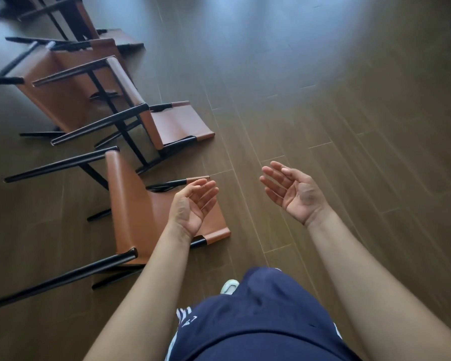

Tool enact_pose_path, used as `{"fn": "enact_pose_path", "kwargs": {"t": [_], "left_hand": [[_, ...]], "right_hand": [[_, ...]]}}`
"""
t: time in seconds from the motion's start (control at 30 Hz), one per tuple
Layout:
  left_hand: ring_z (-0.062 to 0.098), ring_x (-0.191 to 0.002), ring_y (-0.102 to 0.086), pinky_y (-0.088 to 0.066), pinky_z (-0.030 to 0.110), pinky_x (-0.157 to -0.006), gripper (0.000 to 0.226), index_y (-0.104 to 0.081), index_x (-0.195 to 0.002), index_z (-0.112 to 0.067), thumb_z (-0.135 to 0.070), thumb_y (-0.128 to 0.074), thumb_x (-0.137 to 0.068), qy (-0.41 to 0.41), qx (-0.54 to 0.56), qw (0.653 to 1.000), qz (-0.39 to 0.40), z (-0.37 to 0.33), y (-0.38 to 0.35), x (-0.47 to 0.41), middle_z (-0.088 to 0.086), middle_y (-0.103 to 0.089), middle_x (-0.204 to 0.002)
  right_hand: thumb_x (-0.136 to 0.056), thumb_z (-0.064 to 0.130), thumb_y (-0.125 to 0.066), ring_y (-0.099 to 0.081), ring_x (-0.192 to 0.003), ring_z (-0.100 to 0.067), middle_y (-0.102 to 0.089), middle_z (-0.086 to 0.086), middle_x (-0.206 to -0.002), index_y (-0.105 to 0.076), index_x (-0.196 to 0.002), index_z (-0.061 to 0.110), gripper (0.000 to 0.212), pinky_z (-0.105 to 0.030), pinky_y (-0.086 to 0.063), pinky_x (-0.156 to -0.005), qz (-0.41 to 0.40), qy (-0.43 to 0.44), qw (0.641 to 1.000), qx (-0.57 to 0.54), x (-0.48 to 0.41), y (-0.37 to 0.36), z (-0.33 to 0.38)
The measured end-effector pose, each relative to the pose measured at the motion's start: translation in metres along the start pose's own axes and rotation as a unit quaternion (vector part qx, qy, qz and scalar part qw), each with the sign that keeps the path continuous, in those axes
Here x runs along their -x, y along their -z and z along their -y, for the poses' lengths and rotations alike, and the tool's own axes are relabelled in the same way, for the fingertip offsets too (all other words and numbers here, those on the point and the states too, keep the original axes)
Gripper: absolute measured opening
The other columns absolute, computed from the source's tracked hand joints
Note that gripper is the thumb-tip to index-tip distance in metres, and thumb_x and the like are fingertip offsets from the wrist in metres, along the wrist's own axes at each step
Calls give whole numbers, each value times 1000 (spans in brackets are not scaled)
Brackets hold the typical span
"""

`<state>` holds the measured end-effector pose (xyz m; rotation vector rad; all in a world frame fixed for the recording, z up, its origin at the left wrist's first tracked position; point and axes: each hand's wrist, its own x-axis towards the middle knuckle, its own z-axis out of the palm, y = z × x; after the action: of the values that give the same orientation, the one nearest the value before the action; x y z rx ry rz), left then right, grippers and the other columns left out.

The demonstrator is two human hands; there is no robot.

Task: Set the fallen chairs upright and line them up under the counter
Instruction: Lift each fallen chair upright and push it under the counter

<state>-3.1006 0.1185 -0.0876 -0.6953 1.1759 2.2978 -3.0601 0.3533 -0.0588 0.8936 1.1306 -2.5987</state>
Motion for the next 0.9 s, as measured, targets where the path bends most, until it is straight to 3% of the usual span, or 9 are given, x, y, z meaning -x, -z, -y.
{"fn": "enact_pose_path", "kwargs": {"t": [0.47, 0.9], "left_hand": [[22, -87, -67, -53, 32, -77, 20, -63, -96, -10, -8, -43, -94, -86, 33, 991, -98, 24, -149, -108, 11, -70, -99], [20, -86, -66, -50, 32, -77, 19, -65, -97, -12, -8, -47, -93, -132, 17, 975, -177, -30, -184, -204, 8, -72, -96]], "right_hand": [[-97, 17, -46, -71, -94, -18, -75, 0, -104, -67, -109, 19, 25, -30, -52, -81, 54, -68, 984, 156, -136, 38, 153], [-96, 17, -49, -69, -98, -19, -74, 0, -102, -69, -105, 20, 23, -31, -51, -82, 89, -87, 960, 251, -259, -12, 209]]}}
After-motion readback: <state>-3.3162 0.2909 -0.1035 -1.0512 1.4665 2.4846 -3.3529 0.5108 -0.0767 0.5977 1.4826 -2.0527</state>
